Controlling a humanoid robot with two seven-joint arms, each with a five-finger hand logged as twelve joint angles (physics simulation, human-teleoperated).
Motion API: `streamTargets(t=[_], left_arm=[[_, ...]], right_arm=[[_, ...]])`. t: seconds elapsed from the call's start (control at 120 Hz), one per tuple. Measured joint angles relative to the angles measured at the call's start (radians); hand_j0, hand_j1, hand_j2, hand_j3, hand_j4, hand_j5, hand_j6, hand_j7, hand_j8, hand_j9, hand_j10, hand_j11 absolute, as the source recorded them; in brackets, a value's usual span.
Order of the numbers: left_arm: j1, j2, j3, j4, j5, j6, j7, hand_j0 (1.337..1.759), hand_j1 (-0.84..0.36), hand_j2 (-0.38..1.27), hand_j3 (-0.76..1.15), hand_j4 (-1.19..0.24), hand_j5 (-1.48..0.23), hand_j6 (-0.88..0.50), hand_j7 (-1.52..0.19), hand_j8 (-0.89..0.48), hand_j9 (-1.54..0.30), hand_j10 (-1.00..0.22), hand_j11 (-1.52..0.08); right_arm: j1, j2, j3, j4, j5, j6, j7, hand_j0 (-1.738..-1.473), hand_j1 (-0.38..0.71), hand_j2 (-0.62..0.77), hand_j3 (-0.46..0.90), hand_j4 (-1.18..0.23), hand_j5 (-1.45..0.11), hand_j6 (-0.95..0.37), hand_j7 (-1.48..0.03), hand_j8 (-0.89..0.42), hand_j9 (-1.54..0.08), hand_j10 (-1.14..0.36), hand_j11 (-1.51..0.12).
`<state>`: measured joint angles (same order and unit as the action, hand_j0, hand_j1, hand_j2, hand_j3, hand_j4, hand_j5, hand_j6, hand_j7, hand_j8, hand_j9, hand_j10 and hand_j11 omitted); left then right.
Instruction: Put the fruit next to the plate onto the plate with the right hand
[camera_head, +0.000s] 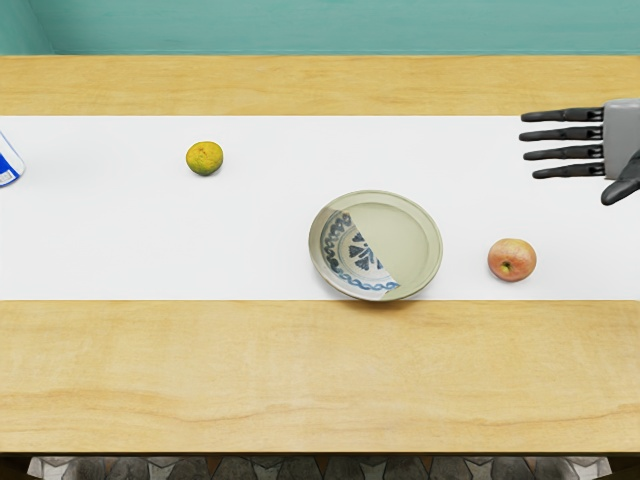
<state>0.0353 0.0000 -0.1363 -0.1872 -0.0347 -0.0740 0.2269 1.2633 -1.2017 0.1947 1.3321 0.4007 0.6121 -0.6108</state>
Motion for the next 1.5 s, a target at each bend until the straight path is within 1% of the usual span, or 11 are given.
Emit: streamTargets(t=[0.217, 0.35, 0.542, 0.608, 0.692, 0.833, 0.958, 1.083, 1.233, 1.375, 1.5], left_arm=[[0.0, 0.0, 0.001, 0.0, 0.0, 0.0, 0.0, 1.658, 0.35, 0.0, 0.0, 0.0, 0.0, 0.0, 0.0, 0.0, 0.0, 0.0, 0.0], [0.0, 0.0, 0.0, 0.0, 0.0, 0.0, 0.0, 1.658, 0.35, 0.0, 0.0, 0.0, 0.0, 0.0, 0.0, 0.0, 0.0, 0.0, 0.0], [0.0, 0.0, 0.0, 0.0, 0.0, 0.0, 0.0, 1.658, 0.35, 0.0, 0.0, 0.0, 0.0, 0.0, 0.0, 0.0, 0.0, 0.0, 0.0], [0.0, 0.0, 0.0, 0.0, 0.0, 0.0, 0.0, 1.658, 0.35, 0.0, 0.0, 0.0, 0.0, 0.0, 0.0, 0.0, 0.0, 0.0, 0.0], [0.0, 0.0, 0.0, 0.0, 0.0, 0.0, 0.0, 1.658, 0.35, 0.0, 0.0, 0.0, 0.0, 0.0, 0.0, 0.0, 0.0, 0.0, 0.0], [0.0, 0.0, 0.0, 0.0, 0.0, 0.0, 0.0, 1.658, 0.35, 0.0, 0.0, 0.0, 0.0, 0.0, 0.0, 0.0, 0.0, 0.0, 0.0], [0.0, 0.0, 0.0, 0.0, 0.0, 0.0, 0.0, 1.658, 0.35, 0.0, 0.0, 0.0, 0.0, 0.0, 0.0, 0.0, 0.0, 0.0, 0.0], [0.0, 0.0, 0.0, 0.0, 0.0, 0.0, 0.0, 1.658, 0.35, 0.0, 0.0, 0.0, 0.0, 0.0, 0.0, 0.0, 0.0, 0.0, 0.0], [0.0, 0.0, 0.0, 0.0, 0.0, 0.0, 0.0, 1.658, 0.35, 0.0, 0.0, 0.0, 0.0, 0.0, 0.0, 0.0, 0.0, 0.0, 0.0], [0.0, 0.0, 0.0, 0.0, 0.0, 0.0, 0.0, 1.658, 0.35, 0.0, 0.0, 0.0, 0.0, 0.0, 0.0, 0.0, 0.0, 0.0, 0.0], [0.0, 0.0, 0.0, 0.0, 0.0, 0.0, 0.0, 1.658, 0.35, 0.0, 0.0, 0.0, 0.0, 0.0, 0.0, 0.0, 0.0, 0.0, 0.0]], right_arm=[[0.001, -0.001, -0.001, 0.005, -0.008, 0.0, 0.0, -1.658, -0.33, -0.01, 0.0, -0.01, -0.02, -0.01, -0.02, -0.01, -0.02, -0.01, -0.02], [0.006, -0.004, 0.006, 0.023, -0.115, 0.0, 0.0, -1.658, -0.32, -0.01, 0.0, -0.02, -0.03, -0.02, -0.03, -0.02, -0.03, -0.02, -0.03], [0.041, 0.001, 0.095, 0.182, -0.475, 0.0, 0.0, -1.658, -0.32, -0.01, 0.0, -0.03, -0.03, -0.03, -0.03, -0.03, -0.03, -0.03, -0.03], [0.055, 0.018, 0.11, 0.249, -0.575, -0.037, 0.0, -1.658, -0.32, -0.01, 0.0, -0.03, -0.04, -0.03, -0.04, -0.03, -0.04, -0.03, -0.04], [0.06, 0.027, 0.112, 0.317, -0.647, -0.085, 0.0, -1.658, -0.31, -0.01, 0.0, -0.03, -0.04, -0.03, -0.04, -0.03, -0.04, -0.03, -0.04], [0.055, 0.026, 0.058, 0.383, -0.701, -0.151, 0.0, -1.658, -0.27, -0.01, 0.0, -0.07, -0.08, -0.07, -0.08, -0.07, -0.08, -0.07, -0.08], [0.029, 0.023, -0.034, 0.403, -0.767, -0.259, 0.0, -1.658, -0.25, -0.02, 0.0, -0.09, -0.1, -0.09, -0.1, -0.09, -0.1, -0.08, -0.1], [0.034, 0.032, -0.053, 0.409, -0.9, -0.364, 0.0, -1.658, -0.26, -0.02, 0.0, -0.09, -0.1, -0.09, -0.1, -0.09, -0.1, -0.08, -0.1], [0.055, 0.123, -0.056, 0.411, -1.022, -0.455, 0.0, -1.658, -0.26, -0.01, 0.0, -0.08, -0.1, -0.08, -0.1, -0.08, -0.1, -0.08, -0.1], [0.051, 0.161, -0.07, 0.412, -1.069, -0.504, 0.0, -1.658, -0.26, -0.01, 0.0, -0.08, -0.1, -0.08, -0.1, -0.08, -0.1, -0.08, -0.1], [0.047, 0.171, -0.15, 0.412, -1.088, -0.601, 0.0, -1.658, -0.26, -0.01, 0.0, -0.08, -0.1, -0.08, -0.1, -0.08, -0.1, -0.08, -0.1]])
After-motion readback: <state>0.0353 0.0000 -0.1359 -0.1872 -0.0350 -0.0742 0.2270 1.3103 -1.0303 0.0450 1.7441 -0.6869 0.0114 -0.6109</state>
